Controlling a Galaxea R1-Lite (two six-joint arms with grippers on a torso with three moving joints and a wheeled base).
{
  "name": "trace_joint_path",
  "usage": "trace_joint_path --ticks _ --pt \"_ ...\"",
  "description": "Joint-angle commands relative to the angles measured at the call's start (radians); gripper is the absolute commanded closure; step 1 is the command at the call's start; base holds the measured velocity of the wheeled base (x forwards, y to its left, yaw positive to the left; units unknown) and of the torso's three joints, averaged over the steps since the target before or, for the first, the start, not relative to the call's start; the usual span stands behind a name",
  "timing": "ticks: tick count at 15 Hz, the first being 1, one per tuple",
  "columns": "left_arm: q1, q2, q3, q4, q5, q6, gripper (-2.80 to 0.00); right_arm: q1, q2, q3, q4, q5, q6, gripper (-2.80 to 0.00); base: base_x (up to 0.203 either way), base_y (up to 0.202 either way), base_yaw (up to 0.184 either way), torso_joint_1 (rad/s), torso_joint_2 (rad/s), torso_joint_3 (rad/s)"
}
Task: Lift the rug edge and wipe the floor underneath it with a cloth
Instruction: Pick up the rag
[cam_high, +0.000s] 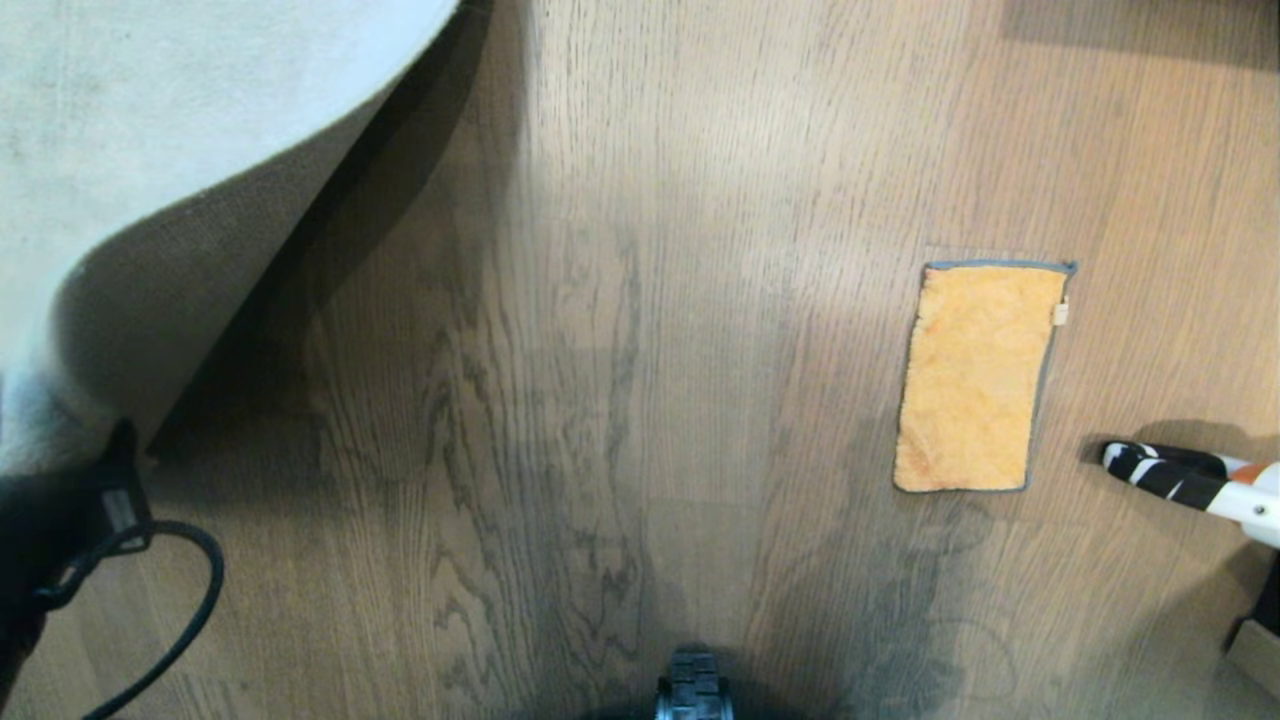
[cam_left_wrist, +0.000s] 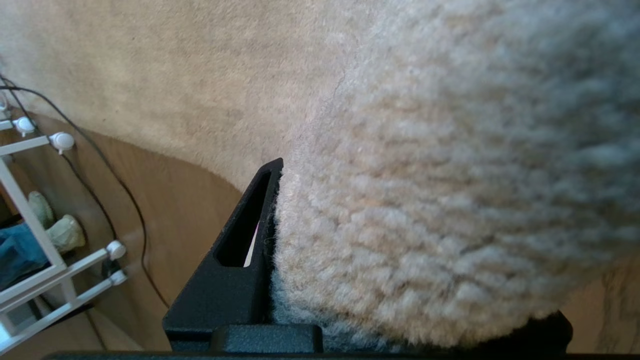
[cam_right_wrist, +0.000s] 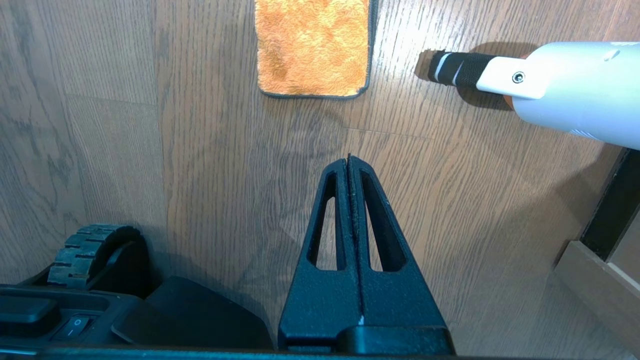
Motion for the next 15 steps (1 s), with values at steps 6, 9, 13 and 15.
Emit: trace_joint_path --ticks 6,9,13,15 --pt "0.007 -0.139 -0.057 0.077 0.018 0.019 0.00 0.000 0.000 0.000 -0.001 0.001 -0.001 0.00 0.000 0.000 0.000 0.000 0.00 0.000" --pt "0.007 -0.148 -0.076 0.077 0.009 0.014 0.00 0.000 0.000 0.000 0.001 0.001 -0.001 0.00 0.000 0.000 0.000 0.000 0.00 0.000" --pt "0.006 -0.149 -0.082 0.076 0.009 0.010 0.00 0.000 0.000 0.000 -0.001 0.001 -0.001 0.00 0.000 0.000 0.000 0.000 0.00 0.000" --pt "0.006 -0.151 -0.093 0.092 0.007 0.010 0.00 0.000 0.000 0.000 -0.001 0.001 -0.001 0.00 0.000 0.000 0.000 0.000 0.00 0.000"
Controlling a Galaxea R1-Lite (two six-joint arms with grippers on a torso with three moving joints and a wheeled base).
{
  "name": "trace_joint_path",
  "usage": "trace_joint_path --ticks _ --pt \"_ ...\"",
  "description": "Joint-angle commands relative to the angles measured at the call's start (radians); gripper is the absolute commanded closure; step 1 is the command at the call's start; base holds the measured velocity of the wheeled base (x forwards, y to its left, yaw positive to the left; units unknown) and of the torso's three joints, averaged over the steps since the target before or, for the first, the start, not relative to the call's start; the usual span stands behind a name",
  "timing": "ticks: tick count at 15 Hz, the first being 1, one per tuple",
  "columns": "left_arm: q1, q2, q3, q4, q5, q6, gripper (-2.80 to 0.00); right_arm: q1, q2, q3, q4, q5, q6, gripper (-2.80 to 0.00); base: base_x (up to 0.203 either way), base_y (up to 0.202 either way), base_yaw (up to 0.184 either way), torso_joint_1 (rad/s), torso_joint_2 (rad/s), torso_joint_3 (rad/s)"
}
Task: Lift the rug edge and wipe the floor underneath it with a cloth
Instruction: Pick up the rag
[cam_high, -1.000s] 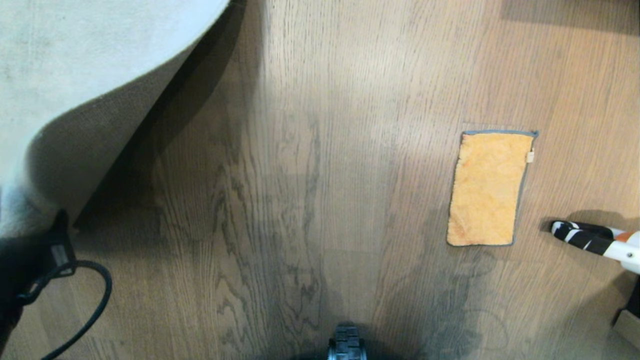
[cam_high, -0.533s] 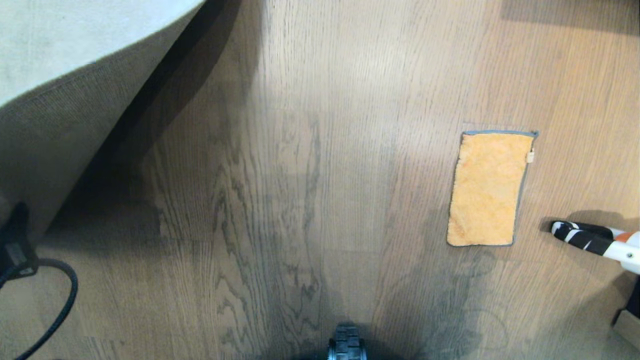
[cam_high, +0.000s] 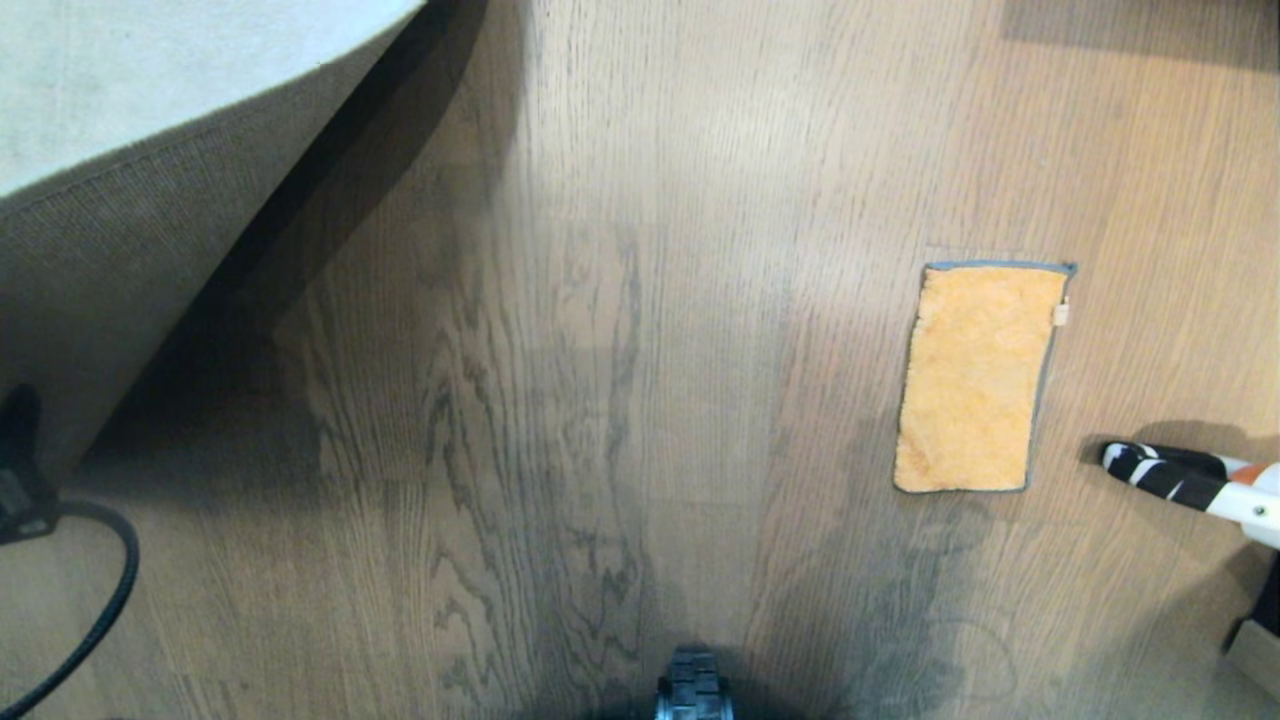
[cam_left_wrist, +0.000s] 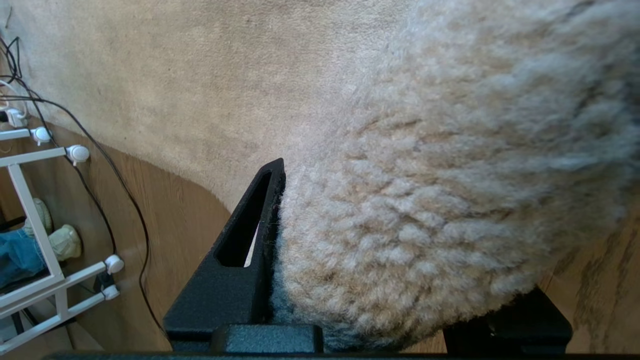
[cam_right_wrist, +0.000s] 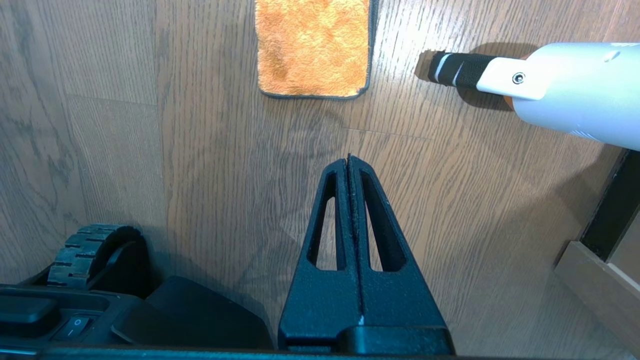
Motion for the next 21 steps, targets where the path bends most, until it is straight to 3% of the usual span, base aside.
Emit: trace_joint_path --ticks 1,3,8,11,15,21 --pt "0.007 -0.006 -0.005 0.003 0.003 0.001 0.00 0.000 0.000 0.000 -0.001 -0.001 -0.001 0.00 0.000 0.000 0.000 0.000 0.00 0.000" --pt "0.086 -0.008 -0.014 0.006 -0.018 0.001 0.00 0.000 0.000 0.000 0.000 0.000 -0.001 0.00 0.000 0.000 0.000 0.000 0.00 0.000" --pt "0.309 0.032 -0.095 -0.006 -0.191 -0.004 0.00 0.000 0.000 0.000 0.000 0.000 -0.001 0.00 0.000 0.000 0.000 0.000 0.00 0.000" --pt "0.394 0.070 -0.138 -0.016 -0.370 -0.004 0.00 0.000 0.000 0.000 -0.001 0.000 -0.001 0.00 0.000 0.000 0.000 0.000 0.00 0.000" --pt "0.399 0.088 -0.141 -0.019 -0.391 -0.003 0.00 -0.001 0.000 0.000 -0.001 0.000 -0.001 0.00 0.000 0.000 0.000 0.000 0.00 0.000" --pt "0.404 0.208 -0.266 0.001 -0.433 0.025 0.00 0.000 0.000 0.000 0.001 -0.001 -0.001 0.00 0.000 0.000 0.000 0.000 0.00 0.000"
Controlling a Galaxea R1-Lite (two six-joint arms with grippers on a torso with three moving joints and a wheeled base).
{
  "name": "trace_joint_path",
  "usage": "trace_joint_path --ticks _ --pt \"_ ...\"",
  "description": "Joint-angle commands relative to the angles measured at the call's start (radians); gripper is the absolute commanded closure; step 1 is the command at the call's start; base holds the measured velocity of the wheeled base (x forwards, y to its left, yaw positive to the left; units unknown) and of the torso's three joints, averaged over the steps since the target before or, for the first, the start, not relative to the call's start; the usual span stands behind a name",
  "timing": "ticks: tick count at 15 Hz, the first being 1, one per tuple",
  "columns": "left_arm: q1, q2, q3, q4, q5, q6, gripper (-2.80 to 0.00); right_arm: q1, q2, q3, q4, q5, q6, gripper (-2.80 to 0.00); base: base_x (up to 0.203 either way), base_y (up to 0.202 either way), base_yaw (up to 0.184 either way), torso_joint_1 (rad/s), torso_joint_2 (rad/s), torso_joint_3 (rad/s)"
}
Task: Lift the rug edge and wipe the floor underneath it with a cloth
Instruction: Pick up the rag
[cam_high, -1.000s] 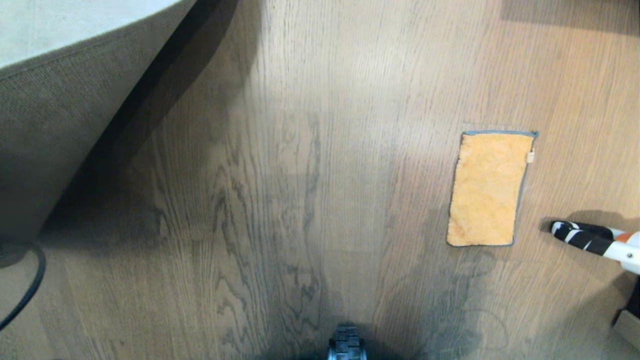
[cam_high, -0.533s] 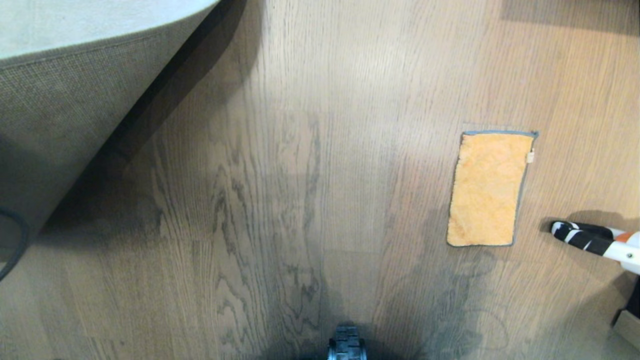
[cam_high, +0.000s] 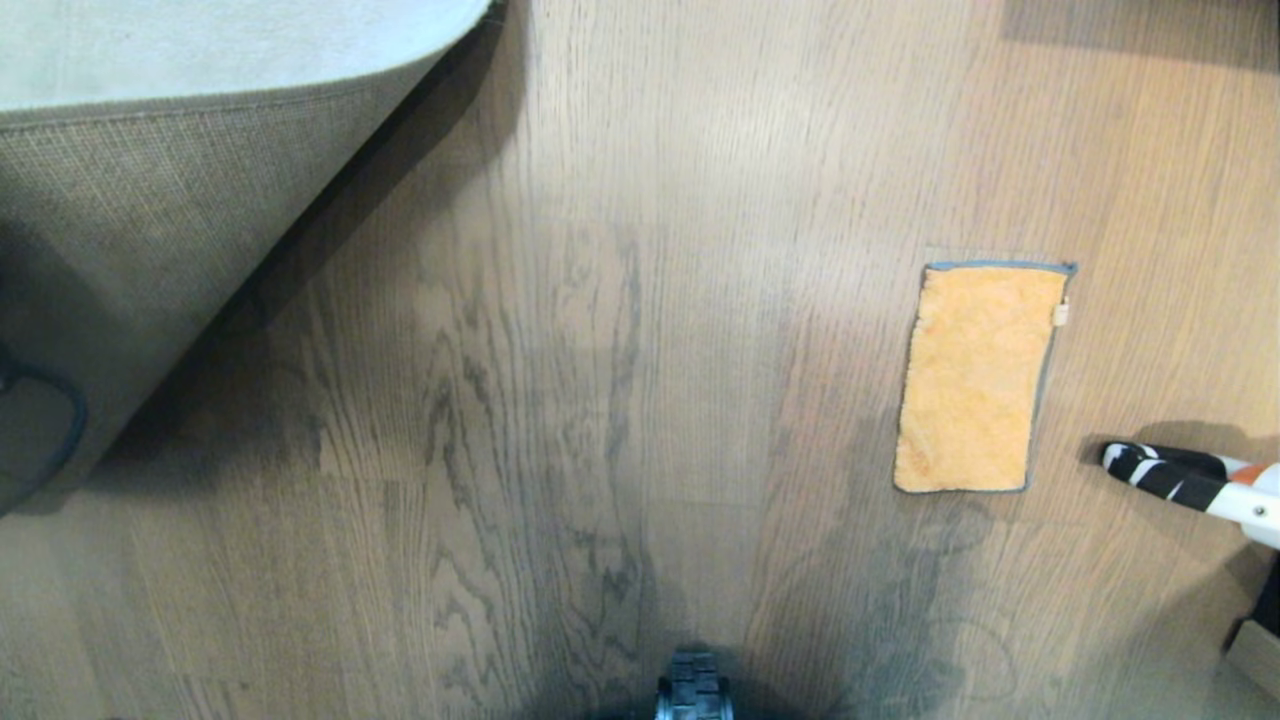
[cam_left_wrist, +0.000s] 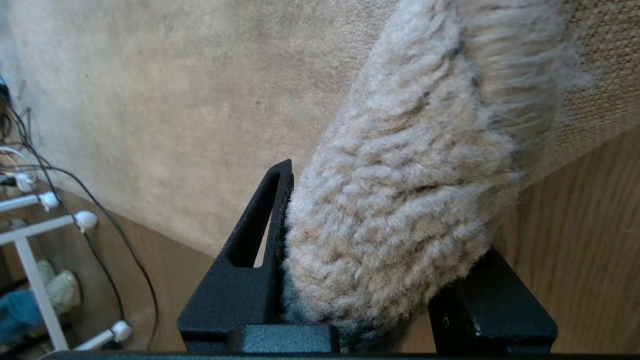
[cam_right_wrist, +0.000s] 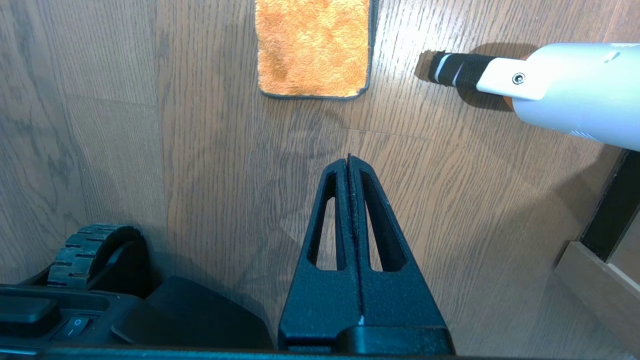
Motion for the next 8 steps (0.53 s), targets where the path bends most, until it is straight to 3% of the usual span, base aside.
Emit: trace_joint_path --ticks 1,8 --pt "0.018 0.043 -0.041 -0.005 0.002 0.027 0.00 -0.001 0.000 0.000 -0.001 0.001 -0.001 0.00 0.000 0.000 0.000 0.000 0.00 0.000" --pt "0.076 0.059 -0.137 -0.012 0.002 0.042 0.00 0.000 0.000 0.000 -0.001 0.001 -0.001 0.00 0.000 0.000 0.000 0.000 0.00 0.000"
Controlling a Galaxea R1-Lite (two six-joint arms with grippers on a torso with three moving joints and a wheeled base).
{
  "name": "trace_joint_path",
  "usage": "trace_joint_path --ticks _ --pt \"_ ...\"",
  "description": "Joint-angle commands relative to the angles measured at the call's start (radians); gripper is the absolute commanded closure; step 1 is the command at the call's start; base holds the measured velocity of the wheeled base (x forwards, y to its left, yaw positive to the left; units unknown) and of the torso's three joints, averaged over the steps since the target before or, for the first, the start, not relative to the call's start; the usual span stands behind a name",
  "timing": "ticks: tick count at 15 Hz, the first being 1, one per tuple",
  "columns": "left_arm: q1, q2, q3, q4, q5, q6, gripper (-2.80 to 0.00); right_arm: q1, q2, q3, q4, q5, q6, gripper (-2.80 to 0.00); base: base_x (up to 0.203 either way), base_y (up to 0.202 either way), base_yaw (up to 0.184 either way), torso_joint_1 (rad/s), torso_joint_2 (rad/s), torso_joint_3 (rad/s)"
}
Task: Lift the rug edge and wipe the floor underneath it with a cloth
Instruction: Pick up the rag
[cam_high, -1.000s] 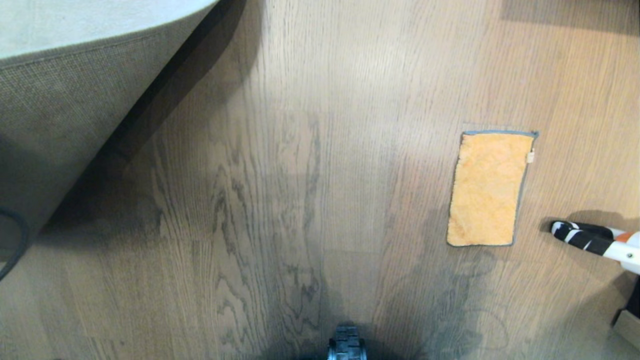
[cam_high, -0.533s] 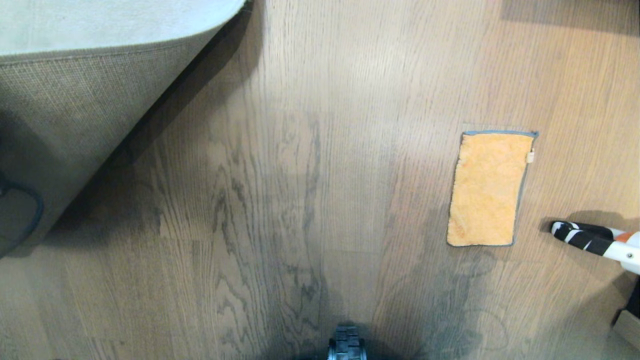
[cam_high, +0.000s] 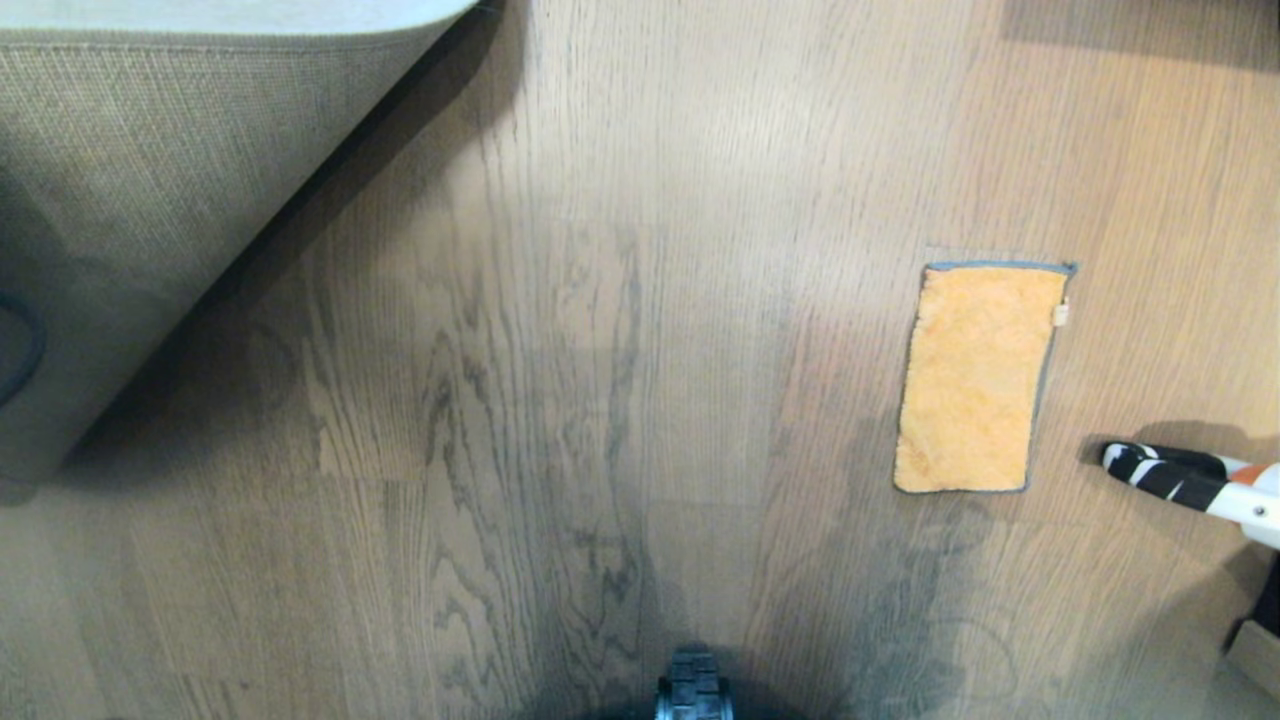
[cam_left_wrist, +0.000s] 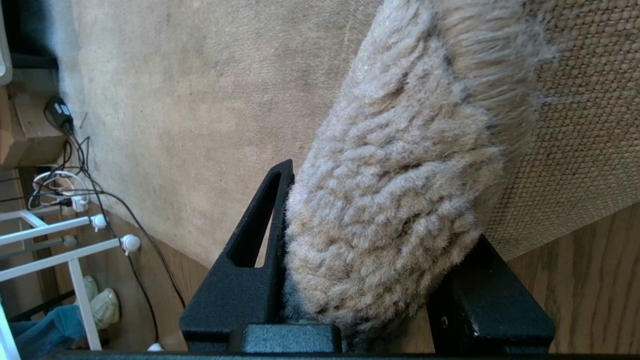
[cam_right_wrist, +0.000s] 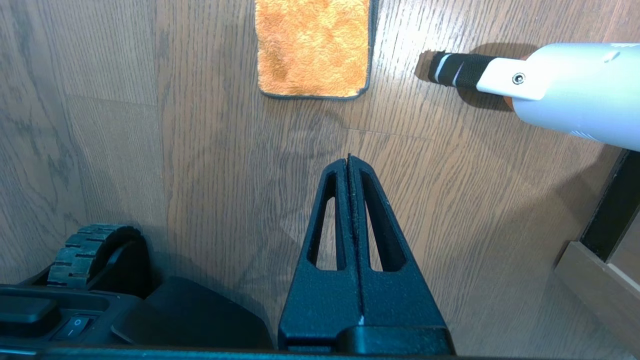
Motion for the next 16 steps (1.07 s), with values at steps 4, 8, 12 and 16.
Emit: trace_joint_path --ticks 4,8,12,16 --pt "0.004 -0.026 0.024 -0.011 0.002 -0.007 0.00 0.000 0.000 0.000 -0.001 0.001 -0.001 0.00 0.000 0.000 0.000 0.000 0.00 0.000" --pt "0.004 -0.059 0.008 -0.013 0.002 -0.007 0.00 0.000 0.000 0.000 -0.001 0.001 -0.001 0.00 0.000 0.000 0.000 0.000 0.00 0.000" --pt "0.005 -0.082 0.007 -0.014 0.006 -0.019 0.00 -0.001 0.000 0.000 -0.001 0.001 -0.001 0.00 0.000 0.000 0.000 0.000 0.00 0.000" --pt "0.003 -0.088 0.027 -0.015 0.008 -0.021 0.00 0.000 0.000 0.000 0.000 0.001 -0.001 0.00 0.000 0.000 0.000 0.000 0.00 0.000"
